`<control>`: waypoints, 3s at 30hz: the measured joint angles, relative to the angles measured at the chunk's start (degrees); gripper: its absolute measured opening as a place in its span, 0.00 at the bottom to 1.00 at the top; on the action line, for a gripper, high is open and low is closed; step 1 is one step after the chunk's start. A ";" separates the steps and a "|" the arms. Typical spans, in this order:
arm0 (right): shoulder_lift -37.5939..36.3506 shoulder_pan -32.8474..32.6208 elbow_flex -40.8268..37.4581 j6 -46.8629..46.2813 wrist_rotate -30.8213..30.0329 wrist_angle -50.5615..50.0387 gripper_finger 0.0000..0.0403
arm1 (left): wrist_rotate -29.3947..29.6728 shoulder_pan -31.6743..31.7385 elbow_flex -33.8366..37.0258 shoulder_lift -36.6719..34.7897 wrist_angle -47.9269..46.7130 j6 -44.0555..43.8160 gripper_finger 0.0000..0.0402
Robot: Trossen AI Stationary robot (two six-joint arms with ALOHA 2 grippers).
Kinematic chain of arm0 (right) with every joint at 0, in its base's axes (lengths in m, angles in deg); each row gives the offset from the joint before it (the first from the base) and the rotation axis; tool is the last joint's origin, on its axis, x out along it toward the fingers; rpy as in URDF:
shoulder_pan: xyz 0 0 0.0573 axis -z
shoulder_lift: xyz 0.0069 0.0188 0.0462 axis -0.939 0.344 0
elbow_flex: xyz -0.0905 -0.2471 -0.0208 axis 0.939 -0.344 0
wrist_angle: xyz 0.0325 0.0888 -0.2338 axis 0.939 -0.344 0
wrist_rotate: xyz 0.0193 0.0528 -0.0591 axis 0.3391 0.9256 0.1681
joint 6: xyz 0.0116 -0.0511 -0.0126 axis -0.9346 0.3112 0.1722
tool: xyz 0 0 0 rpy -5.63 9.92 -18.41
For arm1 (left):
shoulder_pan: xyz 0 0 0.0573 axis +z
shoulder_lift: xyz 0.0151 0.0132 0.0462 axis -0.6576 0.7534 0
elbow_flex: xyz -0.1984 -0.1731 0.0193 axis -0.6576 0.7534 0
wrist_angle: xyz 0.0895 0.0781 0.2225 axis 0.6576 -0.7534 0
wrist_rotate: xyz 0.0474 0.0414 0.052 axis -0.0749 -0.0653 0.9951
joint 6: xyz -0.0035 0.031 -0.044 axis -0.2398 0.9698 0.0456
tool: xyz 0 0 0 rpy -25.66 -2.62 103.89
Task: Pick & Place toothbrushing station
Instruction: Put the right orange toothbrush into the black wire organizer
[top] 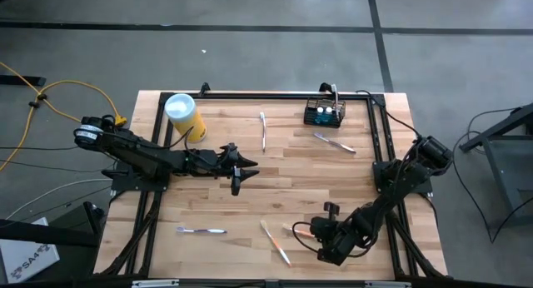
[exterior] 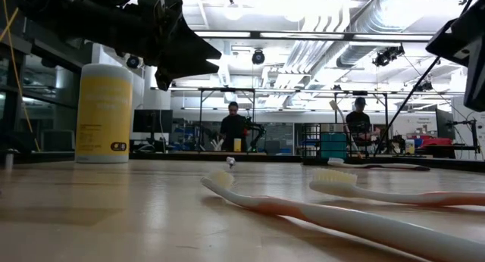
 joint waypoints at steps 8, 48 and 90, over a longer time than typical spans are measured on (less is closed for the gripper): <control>1.15 0.02 0.04 1.38 0.07 0.61 0.05 | 0.02 0.00 0.00 0.00 -0.02 0.02 0.35; 9.68 1.68 0.07 3.62 1.25 4.92 0.31 | 0.04 0.00 0.00 0.00 -0.74 0.00 0.35; 11.32 2.40 0.06 1.99 -2.38 5.05 0.10 | 0.04 -0.01 0.00 0.00 -0.81 0.00 0.35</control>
